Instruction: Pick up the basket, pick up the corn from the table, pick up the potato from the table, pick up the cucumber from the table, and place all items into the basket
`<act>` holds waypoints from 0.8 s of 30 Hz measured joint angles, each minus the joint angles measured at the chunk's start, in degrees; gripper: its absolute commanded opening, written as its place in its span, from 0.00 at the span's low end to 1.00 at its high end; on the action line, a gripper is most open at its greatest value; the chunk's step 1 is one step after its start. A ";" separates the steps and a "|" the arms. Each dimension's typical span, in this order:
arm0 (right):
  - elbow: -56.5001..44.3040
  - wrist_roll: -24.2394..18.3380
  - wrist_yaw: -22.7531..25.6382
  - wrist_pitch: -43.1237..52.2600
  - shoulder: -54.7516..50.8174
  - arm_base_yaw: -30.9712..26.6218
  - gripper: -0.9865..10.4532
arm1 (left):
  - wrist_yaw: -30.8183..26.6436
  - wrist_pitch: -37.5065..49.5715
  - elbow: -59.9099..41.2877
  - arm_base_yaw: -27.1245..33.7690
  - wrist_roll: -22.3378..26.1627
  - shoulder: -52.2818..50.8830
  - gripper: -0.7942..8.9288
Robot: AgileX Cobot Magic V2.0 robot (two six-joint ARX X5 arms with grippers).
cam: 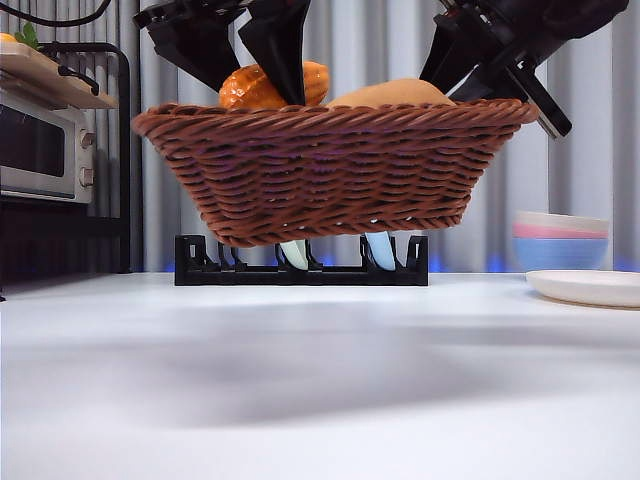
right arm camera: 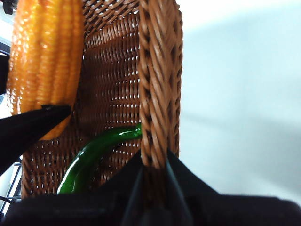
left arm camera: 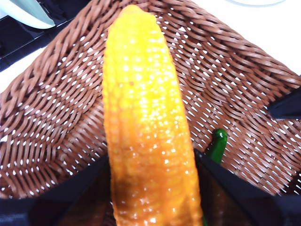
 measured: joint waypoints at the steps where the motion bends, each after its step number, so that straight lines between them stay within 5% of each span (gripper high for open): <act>1: 0.00 0.00 0.00 0.02 0.00 0.00 0.07 | 0.00 0.02 0.00 0.02 -0.02 0.00 0.54; 3: 0.00 -0.02 0.00 0.02 0.00 0.00 0.07 | 0.00 -0.02 0.00 0.17 -0.57 0.00 0.72; 15: 0.00 -0.44 2.36 -0.02 0.00 0.00 0.07 | 0.04 -3.93 0.48 0.76 -1.31 -4.17 0.72; 24: 0.24 2.23 7.61 6.95 4.44 -0.52 0.07 | 0.04 -10.67 11.65 0.70 -1.49 -16.26 0.72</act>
